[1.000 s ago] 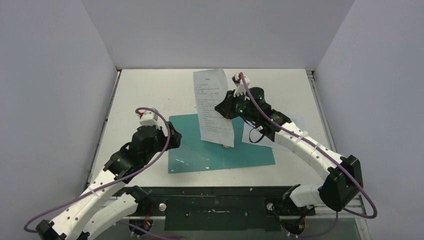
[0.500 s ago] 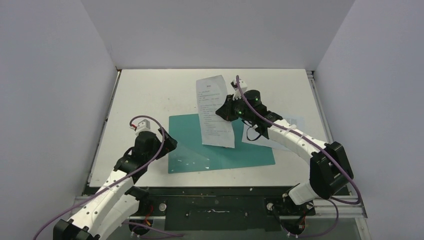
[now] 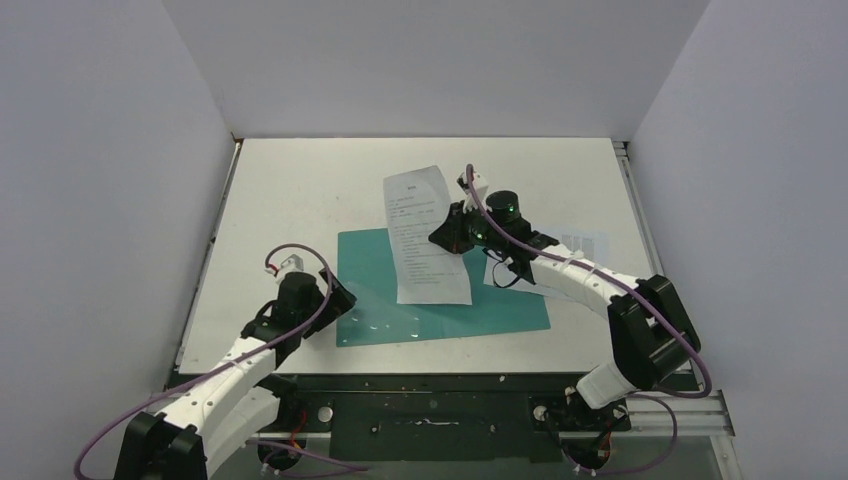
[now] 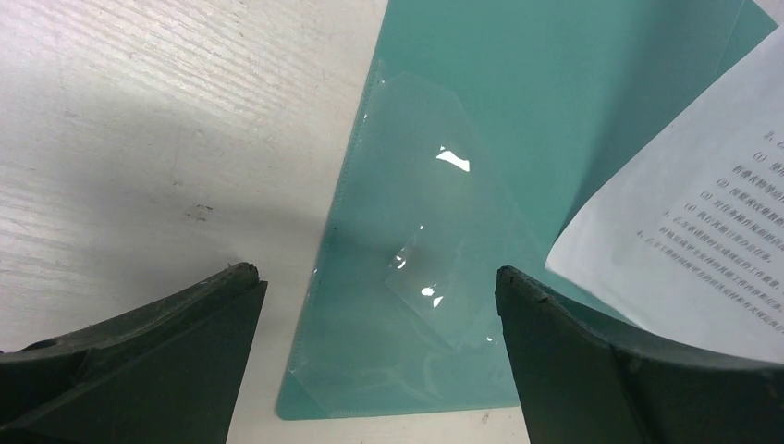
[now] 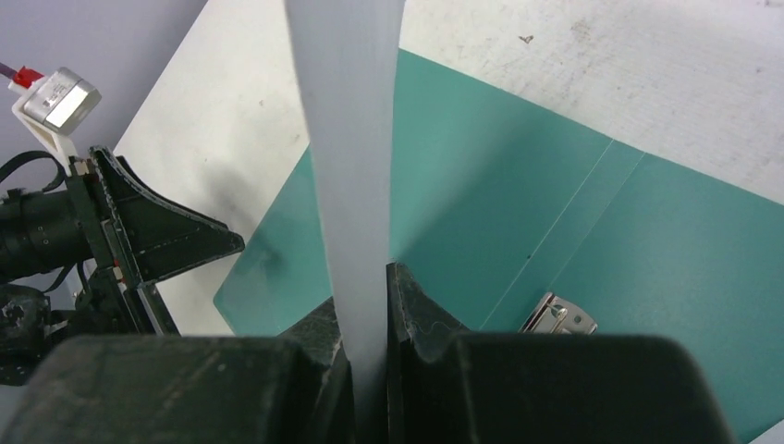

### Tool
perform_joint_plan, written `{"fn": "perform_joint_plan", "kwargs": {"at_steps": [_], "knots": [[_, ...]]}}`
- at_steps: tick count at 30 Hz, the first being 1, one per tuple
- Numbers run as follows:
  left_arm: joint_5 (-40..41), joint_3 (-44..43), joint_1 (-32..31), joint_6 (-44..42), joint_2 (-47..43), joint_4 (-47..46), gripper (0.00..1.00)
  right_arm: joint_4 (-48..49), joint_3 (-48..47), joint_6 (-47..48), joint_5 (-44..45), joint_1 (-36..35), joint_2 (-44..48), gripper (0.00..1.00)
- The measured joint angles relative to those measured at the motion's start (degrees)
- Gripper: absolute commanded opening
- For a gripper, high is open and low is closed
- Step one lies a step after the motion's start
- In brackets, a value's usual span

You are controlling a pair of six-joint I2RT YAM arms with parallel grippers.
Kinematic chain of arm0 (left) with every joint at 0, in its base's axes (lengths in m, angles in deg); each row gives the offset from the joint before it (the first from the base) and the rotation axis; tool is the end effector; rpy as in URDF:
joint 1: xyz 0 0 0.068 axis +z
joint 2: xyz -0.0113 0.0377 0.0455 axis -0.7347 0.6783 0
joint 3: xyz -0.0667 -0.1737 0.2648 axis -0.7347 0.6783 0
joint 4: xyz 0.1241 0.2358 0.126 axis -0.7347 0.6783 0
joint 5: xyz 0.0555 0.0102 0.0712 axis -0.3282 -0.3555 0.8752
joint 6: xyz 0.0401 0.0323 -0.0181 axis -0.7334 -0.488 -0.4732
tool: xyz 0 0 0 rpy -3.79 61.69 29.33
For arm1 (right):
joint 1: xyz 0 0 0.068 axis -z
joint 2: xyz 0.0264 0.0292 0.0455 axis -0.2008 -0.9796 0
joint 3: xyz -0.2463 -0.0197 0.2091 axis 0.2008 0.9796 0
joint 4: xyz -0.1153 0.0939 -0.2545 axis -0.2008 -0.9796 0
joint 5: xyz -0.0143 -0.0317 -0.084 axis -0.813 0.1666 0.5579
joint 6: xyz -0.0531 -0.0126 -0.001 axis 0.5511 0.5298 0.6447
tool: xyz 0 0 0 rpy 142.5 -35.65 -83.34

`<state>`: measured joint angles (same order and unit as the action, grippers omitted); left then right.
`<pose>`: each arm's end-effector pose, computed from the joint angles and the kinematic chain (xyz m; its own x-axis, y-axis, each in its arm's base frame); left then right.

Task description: Put the files into the folder

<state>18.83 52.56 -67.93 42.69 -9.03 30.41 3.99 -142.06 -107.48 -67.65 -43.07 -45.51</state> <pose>0.1505 -0.0520 0.1839 -0.6256 -0.5922 -0.5078 -0.3466 0.7942 -0.4991 0.3047 0.2073 0.2854 -0.6484 0.0219 -0.7610 -0.6235 0.5584 0.5473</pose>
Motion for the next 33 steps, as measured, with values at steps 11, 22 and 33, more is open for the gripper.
{"fn": "perform_joint_plan", "kwargs": {"at_steps": [11,22,33], "knots": [[-3.2,1.6,0.2,0.8,5.7,-9.9,0.97,6.9,4.3,-1.9,-3.4,-0.6,-2.2,0.05],[-4.4,2.5,0.2,0.9,6.2,-13.1,0.97,14.8,7.1,-6.4,-3.7,-3.7,-6.2,0.05],[-4.8,3.1,0.2,0.9,6.3,-14.9,0.97,20.5,8.0,-10.3,-2.4,-6.3,-8.4,0.05]]}}
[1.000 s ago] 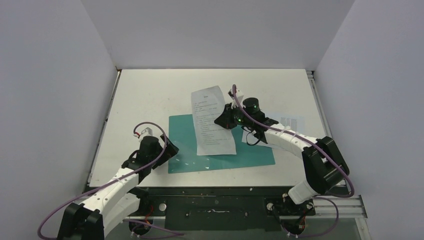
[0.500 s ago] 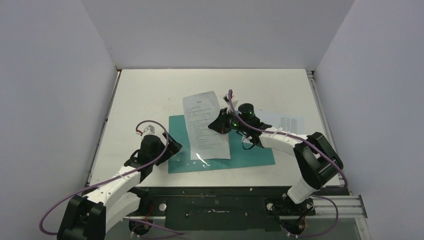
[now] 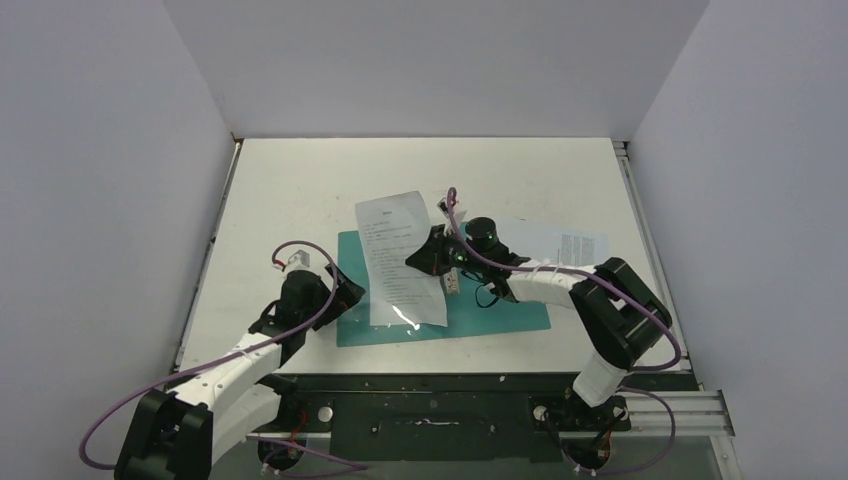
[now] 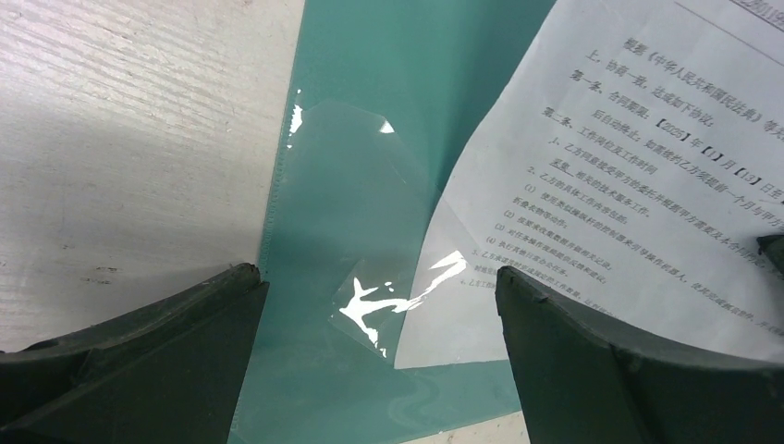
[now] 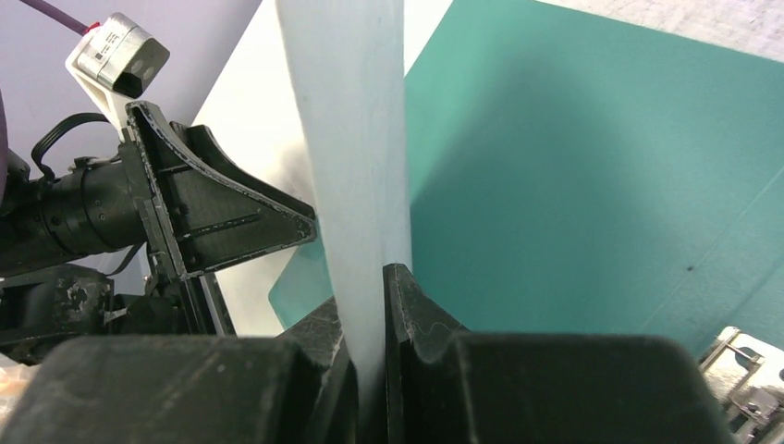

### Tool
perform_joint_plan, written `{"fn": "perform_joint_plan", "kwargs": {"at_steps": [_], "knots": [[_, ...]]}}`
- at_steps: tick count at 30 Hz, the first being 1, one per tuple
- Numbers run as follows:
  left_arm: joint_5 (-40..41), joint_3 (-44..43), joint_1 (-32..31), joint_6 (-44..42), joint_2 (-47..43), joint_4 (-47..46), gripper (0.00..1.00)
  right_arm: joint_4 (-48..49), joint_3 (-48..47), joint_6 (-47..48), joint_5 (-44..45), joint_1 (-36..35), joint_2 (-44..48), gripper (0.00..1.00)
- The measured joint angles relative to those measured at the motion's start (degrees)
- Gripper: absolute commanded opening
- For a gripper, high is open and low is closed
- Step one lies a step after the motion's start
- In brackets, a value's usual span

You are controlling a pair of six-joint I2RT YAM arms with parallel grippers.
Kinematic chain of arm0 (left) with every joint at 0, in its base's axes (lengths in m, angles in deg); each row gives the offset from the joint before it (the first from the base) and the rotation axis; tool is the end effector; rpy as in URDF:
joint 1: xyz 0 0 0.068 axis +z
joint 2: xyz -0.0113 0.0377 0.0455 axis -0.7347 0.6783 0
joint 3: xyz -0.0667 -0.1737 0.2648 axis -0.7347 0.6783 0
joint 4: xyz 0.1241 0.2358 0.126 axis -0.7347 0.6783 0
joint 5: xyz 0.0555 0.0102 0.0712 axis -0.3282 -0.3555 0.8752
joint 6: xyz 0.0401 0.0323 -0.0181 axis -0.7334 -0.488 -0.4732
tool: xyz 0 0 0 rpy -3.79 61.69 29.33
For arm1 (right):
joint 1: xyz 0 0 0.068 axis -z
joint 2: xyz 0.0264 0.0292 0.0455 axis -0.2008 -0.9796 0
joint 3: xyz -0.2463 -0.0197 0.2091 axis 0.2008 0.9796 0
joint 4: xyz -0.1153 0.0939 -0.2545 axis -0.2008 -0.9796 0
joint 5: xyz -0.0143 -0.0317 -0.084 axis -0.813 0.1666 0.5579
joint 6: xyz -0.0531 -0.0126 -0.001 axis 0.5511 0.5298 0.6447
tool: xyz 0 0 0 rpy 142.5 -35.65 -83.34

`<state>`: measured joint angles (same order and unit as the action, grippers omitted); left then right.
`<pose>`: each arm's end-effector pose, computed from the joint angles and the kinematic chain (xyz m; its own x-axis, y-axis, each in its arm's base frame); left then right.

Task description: Put the files into the folder

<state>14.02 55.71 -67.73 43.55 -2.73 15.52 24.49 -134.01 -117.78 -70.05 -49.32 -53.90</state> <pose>0.1650 -0.0601 0.1697 -0.6218 -0.6104 -0.4908 -0.2726 0.7561 -0.5949 0.2862 0.2455 0.2201 -0.7287 0.0470 -0.6832 -0.6033 0.4281 0.6729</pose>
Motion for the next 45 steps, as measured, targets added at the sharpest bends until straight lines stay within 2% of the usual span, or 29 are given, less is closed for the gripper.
{"fn": "perform_joint_plan", "kwargs": {"at_steps": [9,29,45], "knots": [[-0.5,0.0,0.0,0.0,0.5,-0.7,0.97,4.5,0.7,-3.6,0.6,-0.9,-4.7,0.05],[-1.2,0.0,0.0,-1.2,2.4,-3.2,0.97,7.5,-2.3,-6.4,0.8,-1.0,-14.0,0.05],[-1.7,0.0,0.1,-1.8,1.9,-2.8,0.97,11.9,-3.6,-8.8,0.3,-2.8,-17.2,0.05]]}}
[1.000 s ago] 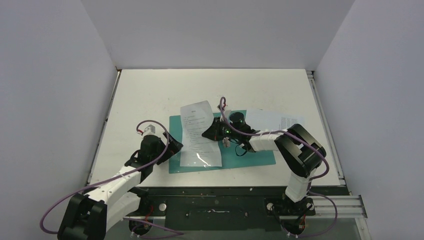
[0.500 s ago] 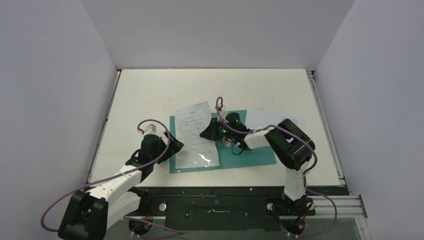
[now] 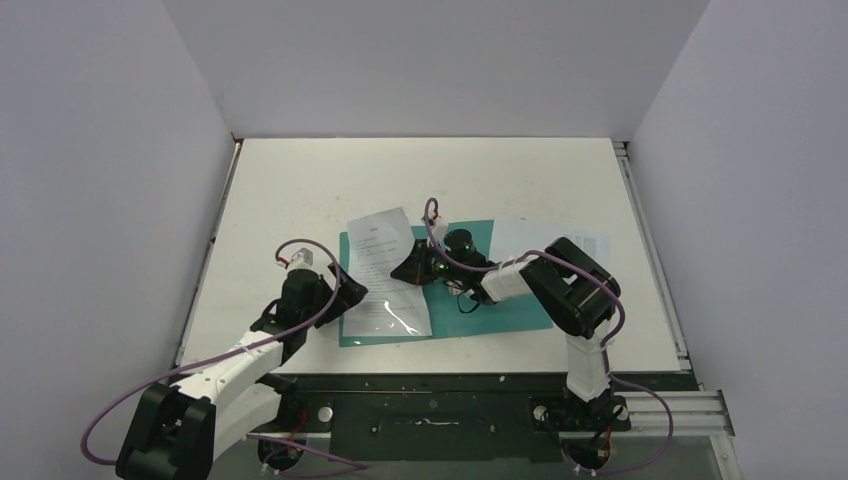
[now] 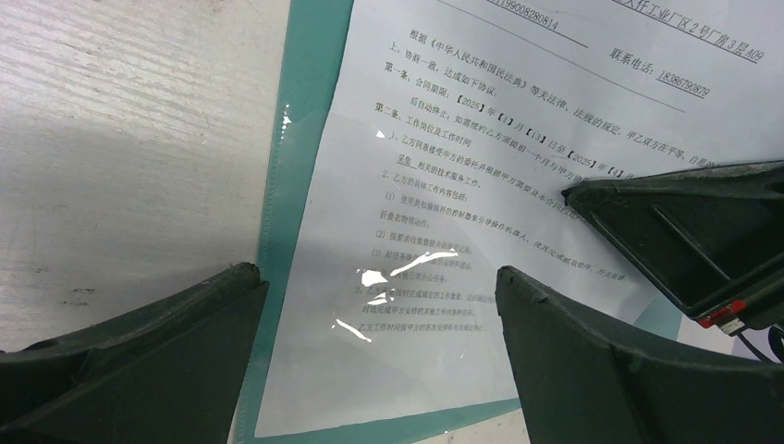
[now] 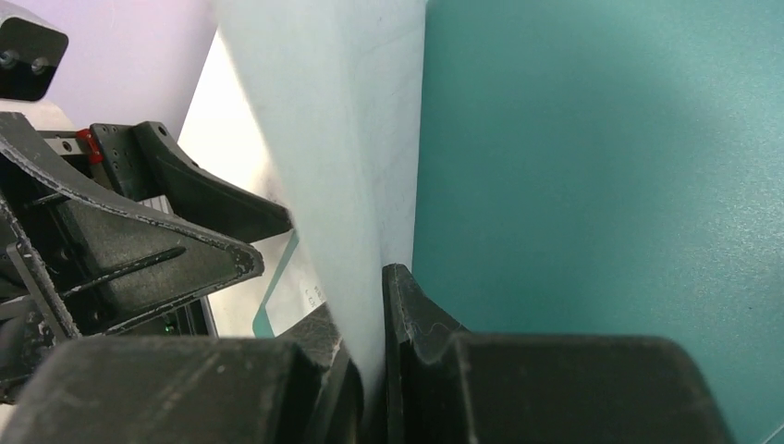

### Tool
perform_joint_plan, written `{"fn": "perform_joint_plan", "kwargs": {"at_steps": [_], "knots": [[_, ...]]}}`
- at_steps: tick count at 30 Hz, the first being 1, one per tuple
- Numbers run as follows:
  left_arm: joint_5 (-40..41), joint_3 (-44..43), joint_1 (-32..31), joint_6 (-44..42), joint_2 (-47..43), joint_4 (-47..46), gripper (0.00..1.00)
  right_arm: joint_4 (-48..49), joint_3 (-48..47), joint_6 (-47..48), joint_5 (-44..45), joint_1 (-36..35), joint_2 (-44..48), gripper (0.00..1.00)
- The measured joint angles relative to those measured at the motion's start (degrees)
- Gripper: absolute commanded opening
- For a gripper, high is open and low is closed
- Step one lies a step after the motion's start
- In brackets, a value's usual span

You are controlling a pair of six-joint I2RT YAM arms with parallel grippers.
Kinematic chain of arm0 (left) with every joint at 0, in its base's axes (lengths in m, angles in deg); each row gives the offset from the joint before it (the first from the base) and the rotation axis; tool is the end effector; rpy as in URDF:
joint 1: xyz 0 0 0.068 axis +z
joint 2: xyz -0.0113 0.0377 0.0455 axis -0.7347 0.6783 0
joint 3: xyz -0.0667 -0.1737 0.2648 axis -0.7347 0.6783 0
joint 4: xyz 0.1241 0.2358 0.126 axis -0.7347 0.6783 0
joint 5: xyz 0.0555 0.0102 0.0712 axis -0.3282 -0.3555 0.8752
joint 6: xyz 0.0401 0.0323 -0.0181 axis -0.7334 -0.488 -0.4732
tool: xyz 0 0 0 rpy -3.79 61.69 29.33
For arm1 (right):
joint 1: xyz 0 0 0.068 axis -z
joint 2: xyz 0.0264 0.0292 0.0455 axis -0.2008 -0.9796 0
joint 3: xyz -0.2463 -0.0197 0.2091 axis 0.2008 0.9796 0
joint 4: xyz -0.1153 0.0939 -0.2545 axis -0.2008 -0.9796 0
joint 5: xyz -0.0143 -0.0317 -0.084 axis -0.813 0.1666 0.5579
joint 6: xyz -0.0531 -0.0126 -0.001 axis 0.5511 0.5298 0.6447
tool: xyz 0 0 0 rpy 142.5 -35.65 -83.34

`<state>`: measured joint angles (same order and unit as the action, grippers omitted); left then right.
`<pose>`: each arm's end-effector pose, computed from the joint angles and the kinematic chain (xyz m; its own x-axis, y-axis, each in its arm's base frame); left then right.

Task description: Put the files into the folder

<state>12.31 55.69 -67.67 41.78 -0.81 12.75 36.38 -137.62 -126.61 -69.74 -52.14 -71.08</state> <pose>0.1696 -0.0628 0.1686 -0.6390 -0.5843 -0.5004 -0.2318 0.7665 -0.5990 0.3071 0.2875 0.1458 -0.8288 0.0646 -0.5559 -0.4858 0.4098 0.7720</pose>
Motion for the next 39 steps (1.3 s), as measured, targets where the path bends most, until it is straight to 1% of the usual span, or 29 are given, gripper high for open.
{"fn": "perform_joint_plan", "kwargs": {"at_steps": [9,22,39], "knots": [[-0.2,0.0,0.0,0.0,-0.2,0.3,0.97,-0.6,-0.2,1.6,-1.9,0.2,0.0,0.05],[-0.2,0.0,0.0,0.0,0.0,0.2,0.97,-5.8,-2.7,5.0,-3.7,0.8,0.0,0.05],[-0.9,-0.5,0.0,0.0,3.0,-3.1,0.97,-10.3,-4.5,7.3,-4.6,0.8,-0.5,0.05]]}}
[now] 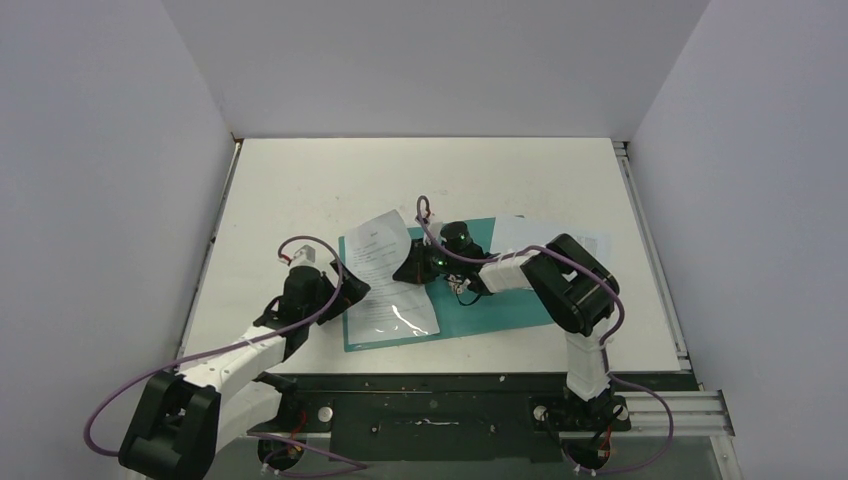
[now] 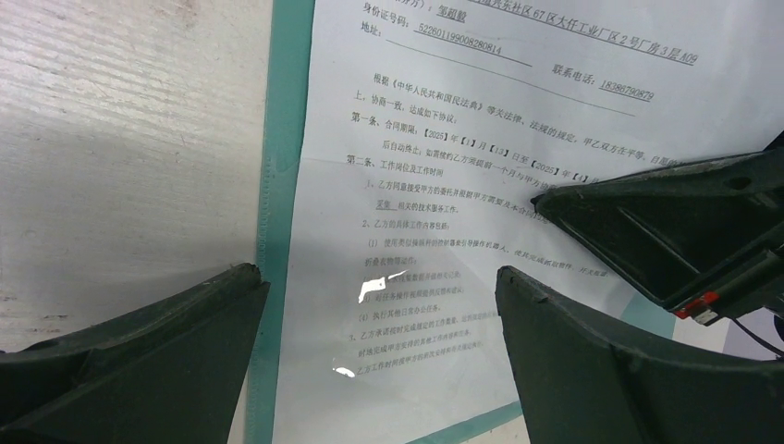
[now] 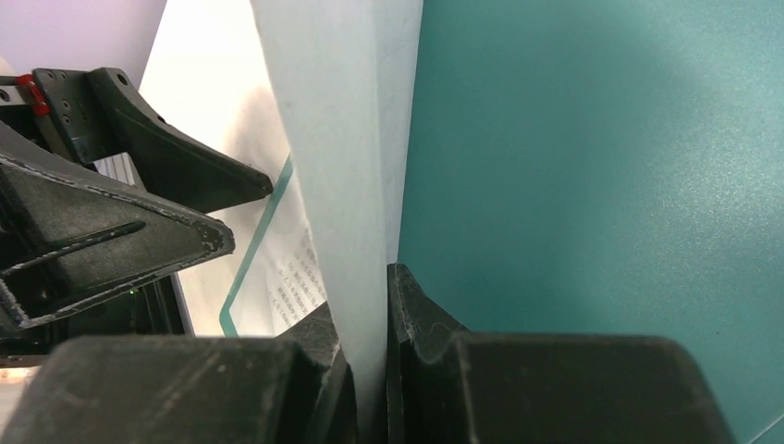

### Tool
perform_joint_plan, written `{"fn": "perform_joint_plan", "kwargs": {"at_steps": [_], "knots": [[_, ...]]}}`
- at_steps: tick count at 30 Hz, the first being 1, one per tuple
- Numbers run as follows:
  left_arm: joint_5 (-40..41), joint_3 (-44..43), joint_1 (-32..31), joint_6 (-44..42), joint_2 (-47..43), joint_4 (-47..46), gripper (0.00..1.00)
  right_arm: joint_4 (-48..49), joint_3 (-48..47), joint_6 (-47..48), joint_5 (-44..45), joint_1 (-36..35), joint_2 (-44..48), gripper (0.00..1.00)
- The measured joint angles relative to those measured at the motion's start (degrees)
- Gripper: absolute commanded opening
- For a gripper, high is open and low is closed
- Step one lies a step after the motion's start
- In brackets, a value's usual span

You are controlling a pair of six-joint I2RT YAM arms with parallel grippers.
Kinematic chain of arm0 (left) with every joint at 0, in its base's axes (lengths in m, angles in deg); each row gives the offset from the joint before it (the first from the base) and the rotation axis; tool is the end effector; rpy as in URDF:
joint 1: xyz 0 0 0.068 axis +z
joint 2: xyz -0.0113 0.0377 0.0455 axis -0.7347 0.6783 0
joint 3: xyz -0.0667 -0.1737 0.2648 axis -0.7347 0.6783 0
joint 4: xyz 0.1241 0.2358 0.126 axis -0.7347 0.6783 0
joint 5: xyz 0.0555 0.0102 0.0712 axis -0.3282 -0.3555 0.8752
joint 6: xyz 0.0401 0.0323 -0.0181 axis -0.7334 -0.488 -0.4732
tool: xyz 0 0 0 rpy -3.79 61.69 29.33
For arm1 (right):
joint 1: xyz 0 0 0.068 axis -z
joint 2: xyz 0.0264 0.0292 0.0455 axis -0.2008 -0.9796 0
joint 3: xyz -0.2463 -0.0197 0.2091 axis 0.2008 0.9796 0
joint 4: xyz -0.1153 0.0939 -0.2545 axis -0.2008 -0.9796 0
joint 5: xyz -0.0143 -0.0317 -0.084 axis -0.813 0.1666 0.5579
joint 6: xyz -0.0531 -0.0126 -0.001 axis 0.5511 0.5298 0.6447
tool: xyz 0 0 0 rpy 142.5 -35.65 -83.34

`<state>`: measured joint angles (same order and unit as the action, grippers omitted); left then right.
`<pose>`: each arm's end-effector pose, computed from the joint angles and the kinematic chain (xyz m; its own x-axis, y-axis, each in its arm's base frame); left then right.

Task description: Put the files into the folder

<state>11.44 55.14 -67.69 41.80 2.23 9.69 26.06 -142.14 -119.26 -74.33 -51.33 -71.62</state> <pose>0.1775 -0.0664 0.1677 -0.6430 -0.5828 -0.4968 -0.2190 0.7616 -0.6100 0.3184 0.2924 0.1479 -0.8226 -0.0632 -0.5651 -0.5367 0.4145 0.7349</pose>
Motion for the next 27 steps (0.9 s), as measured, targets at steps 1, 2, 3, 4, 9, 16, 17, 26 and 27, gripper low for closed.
{"fn": "perform_joint_plan", "kwargs": {"at_steps": [1,2,3,4,9,16,17,26,27], "knots": [[0.0,-0.1,0.0,0.0,0.2,-0.1,0.97,-0.2,-0.2,0.1,-0.1,0.0,-0.3,0.05],[0.0,-0.1,0.0,0.0,0.4,-0.3,0.97,-0.5,-0.3,0.3,-0.1,0.0,-0.5,0.05],[0.0,-0.1,0.0,0.0,0.5,-0.5,0.97,-0.7,-0.3,0.3,-0.1,-0.1,-0.5,0.05],[0.0,-0.1,0.0,0.0,0.6,-0.7,0.97,-0.8,-0.3,0.4,-0.1,-0.1,-0.7,0.05],[0.0,-0.1,0.0,0.0,0.9,-1.2,0.97,-1.7,-0.5,0.5,-0.1,-0.6,-1.2,0.05],[0.0,-0.1,0.0,0.0,0.9,-1.2,0.97,-2.3,-1.0,0.7,-0.1,-1.2,-1.3,0.05],[0.0,-0.1,0.0,0.0,0.9,-1.2,0.97,-2.6,-1.2,0.7,-0.1,-1.4,-1.3,0.05],[0.0,-0.1,0.0,0.0,0.8,-1.2,0.97,-5.0,-2.8,1.8,0.4,-2.5,-2.1,0.05],[0.0,-0.1,0.0,0.0,0.8,-1.2,0.97,-5.3,-2.8,2.0,0.7,-2.6,-2.1,0.05]]}}
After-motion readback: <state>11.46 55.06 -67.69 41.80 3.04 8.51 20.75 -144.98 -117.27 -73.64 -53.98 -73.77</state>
